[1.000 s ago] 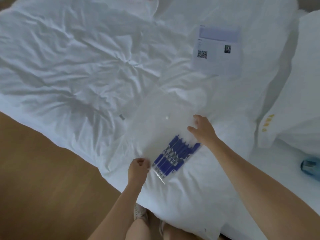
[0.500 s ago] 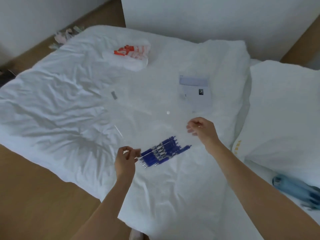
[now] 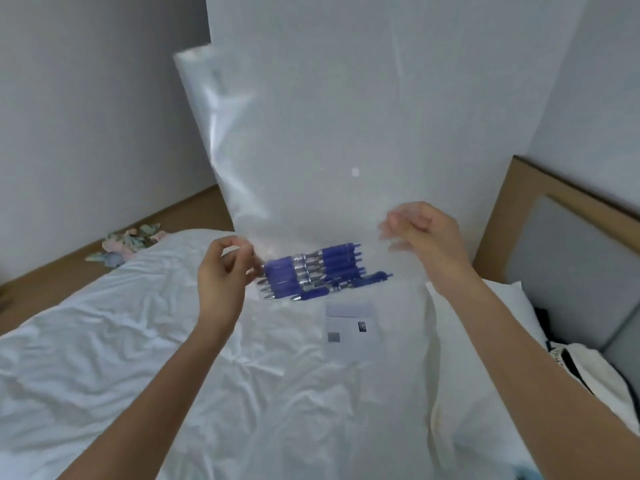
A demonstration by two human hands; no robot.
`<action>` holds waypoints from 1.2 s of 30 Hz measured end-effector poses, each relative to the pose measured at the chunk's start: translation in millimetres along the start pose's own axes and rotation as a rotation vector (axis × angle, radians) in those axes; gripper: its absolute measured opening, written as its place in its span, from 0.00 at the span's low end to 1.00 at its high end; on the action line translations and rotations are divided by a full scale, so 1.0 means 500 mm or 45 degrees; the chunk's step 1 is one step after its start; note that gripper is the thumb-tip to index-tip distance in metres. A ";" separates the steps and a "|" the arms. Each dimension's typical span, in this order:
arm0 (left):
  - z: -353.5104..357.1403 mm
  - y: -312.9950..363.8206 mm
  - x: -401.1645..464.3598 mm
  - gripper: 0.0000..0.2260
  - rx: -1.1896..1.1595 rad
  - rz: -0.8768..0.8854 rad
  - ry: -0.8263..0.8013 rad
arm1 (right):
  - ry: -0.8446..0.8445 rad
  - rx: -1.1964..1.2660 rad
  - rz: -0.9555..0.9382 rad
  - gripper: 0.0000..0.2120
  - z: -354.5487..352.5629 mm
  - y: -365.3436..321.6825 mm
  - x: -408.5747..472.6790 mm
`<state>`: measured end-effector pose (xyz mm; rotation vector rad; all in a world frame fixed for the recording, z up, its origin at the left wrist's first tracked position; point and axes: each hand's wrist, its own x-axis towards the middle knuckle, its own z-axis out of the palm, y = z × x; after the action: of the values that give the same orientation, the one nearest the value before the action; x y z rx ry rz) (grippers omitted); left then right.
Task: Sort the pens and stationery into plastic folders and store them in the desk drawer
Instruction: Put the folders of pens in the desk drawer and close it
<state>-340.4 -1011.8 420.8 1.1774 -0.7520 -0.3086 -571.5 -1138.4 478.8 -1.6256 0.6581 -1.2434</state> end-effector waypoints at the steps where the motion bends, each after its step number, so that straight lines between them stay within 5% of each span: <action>1: 0.006 0.007 0.015 0.06 0.046 -0.018 -0.060 | -0.031 -0.022 0.042 0.01 0.001 -0.006 -0.003; 6: 0.013 0.004 0.016 0.09 0.173 0.013 -0.258 | 0.081 -0.033 0.131 0.01 -0.012 -0.006 -0.034; 12: 0.048 0.078 0.013 0.11 0.038 0.276 -0.230 | 0.309 0.004 -0.200 0.03 -0.034 -0.078 -0.077; 19: 0.094 0.032 0.029 0.13 -0.050 0.096 -0.288 | 0.404 -0.261 -0.178 0.05 -0.027 -0.082 -0.057; 23: 0.094 0.054 0.030 0.13 -0.165 0.136 -0.315 | 0.314 -0.134 -0.183 0.04 -0.042 -0.116 -0.059; 27: 0.088 0.084 0.046 0.08 -0.095 0.068 -0.605 | 0.322 0.036 -0.129 0.02 -0.056 -0.122 -0.062; 31: 0.067 0.091 0.075 0.30 0.036 -0.120 -0.932 | 0.253 0.017 -0.055 0.02 -0.072 -0.121 -0.058; 36: 0.065 0.089 0.068 0.08 0.021 -0.100 -1.011 | -0.300 -0.141 0.249 0.14 -0.102 -0.125 -0.064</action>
<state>-344.5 -1038.2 479.6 1.0918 -1.3952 -0.8631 -638.0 -1104.6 523.3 -1.7214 0.7275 -0.8723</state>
